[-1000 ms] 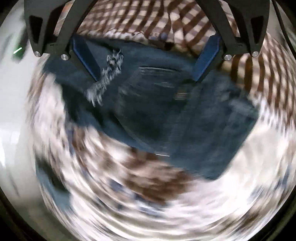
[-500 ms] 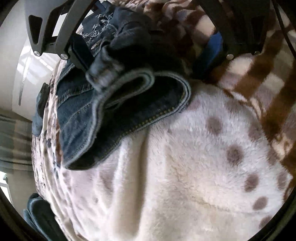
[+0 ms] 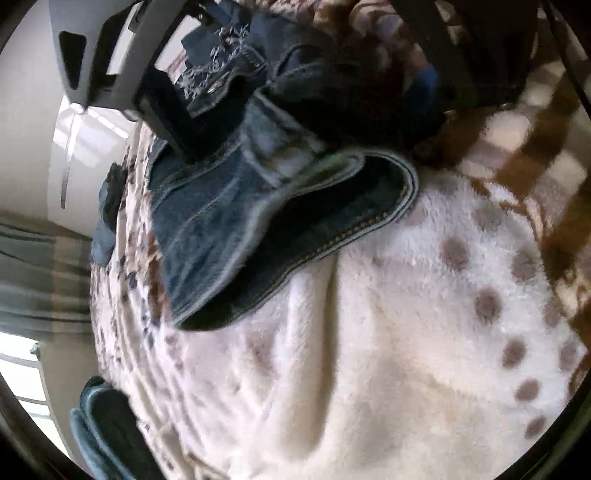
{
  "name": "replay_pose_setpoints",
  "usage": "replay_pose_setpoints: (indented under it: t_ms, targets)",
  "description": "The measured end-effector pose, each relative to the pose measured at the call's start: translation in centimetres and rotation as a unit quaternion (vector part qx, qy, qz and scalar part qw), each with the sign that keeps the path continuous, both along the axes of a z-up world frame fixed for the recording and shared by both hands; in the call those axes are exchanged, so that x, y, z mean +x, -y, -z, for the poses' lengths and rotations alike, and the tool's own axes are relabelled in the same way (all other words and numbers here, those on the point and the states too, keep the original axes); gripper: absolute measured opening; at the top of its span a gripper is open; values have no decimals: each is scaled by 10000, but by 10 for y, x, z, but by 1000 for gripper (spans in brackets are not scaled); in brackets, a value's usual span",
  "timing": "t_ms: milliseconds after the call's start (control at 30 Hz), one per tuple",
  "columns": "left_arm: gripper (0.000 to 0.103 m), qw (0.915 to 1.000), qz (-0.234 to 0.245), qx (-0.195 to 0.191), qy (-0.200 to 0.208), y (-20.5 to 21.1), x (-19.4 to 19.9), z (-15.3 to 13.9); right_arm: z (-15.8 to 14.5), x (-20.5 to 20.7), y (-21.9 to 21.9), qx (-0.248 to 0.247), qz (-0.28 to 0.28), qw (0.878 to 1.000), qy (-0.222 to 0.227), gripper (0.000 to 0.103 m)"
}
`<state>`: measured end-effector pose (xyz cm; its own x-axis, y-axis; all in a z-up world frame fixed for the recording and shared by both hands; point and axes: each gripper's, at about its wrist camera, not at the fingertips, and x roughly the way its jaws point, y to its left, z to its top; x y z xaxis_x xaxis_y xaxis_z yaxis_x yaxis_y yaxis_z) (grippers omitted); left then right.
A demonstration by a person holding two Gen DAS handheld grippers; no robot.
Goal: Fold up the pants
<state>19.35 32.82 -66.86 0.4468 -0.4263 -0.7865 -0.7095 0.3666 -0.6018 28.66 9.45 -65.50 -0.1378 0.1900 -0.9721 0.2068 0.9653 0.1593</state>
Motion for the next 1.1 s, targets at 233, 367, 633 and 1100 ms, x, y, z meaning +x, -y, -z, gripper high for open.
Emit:
replay_pose_setpoints:
  t_ms: [233,367,633,1100]
  targets:
    - [40,9976,141,574,353,11,18,-35,-5,-11,7,63,-37,10000,32,93]
    - [54,9996,-98,-35,269,0,27,7,-3,-15,12,126,45,9999,6,93]
    - [28,9966,237,566,548,15,35,-32,1,-13,32,331,163,9993,22,93]
    - [27,9128,2957,1809,2161,237,63,-189,-30,-45,164,581,1272,9887,544,93]
